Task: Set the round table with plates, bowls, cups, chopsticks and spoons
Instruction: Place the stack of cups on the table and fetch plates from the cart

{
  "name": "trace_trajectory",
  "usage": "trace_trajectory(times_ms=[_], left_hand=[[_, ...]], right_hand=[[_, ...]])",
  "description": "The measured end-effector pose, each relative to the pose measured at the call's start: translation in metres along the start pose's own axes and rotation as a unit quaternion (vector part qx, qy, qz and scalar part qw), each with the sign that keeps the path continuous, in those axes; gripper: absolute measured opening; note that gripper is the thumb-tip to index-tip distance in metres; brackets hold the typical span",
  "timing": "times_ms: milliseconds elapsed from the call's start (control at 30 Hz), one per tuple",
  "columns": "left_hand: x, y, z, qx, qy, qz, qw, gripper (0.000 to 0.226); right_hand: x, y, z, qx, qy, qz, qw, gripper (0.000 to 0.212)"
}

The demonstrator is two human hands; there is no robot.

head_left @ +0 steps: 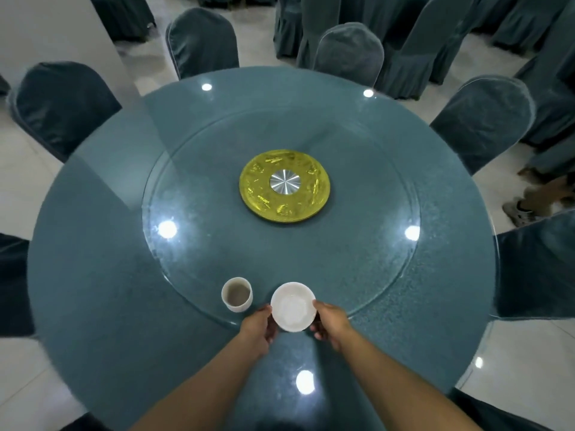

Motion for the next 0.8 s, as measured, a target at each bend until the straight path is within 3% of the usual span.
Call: trace_trajectory(times_ms=[267,667,800], left_hand=[[-0.008,0.000,0.016,0.094,0.009,-0.017,0.995,0.014],[0.032,-0.014,0.000,-0.096,0.020,-0.068,0.993,0.031],[0.059,-0.038,-0.041,-0.145,-0.025,-0.085,0.985,0.034]], right_hand=[[-0.012,0.001,-0.012,0.003,-0.015,-0.004,1.000,0.019],[0.037,0.024,0.026,0.006,-0.023,0.014,1.000,0.015],[0.074,0.036,0.061,0.002,-0.006,0.052,0.999,0.016]])
Point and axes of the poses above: each hand's wrist, its own x-axis away from the middle knuckle, its own z-axis out of the back of the hand, y = z × x, the point moved 8 cm from there along -x, towards the middle knuckle, and after that the axes turned 13 degrees about -y, right-handed, at the moved point
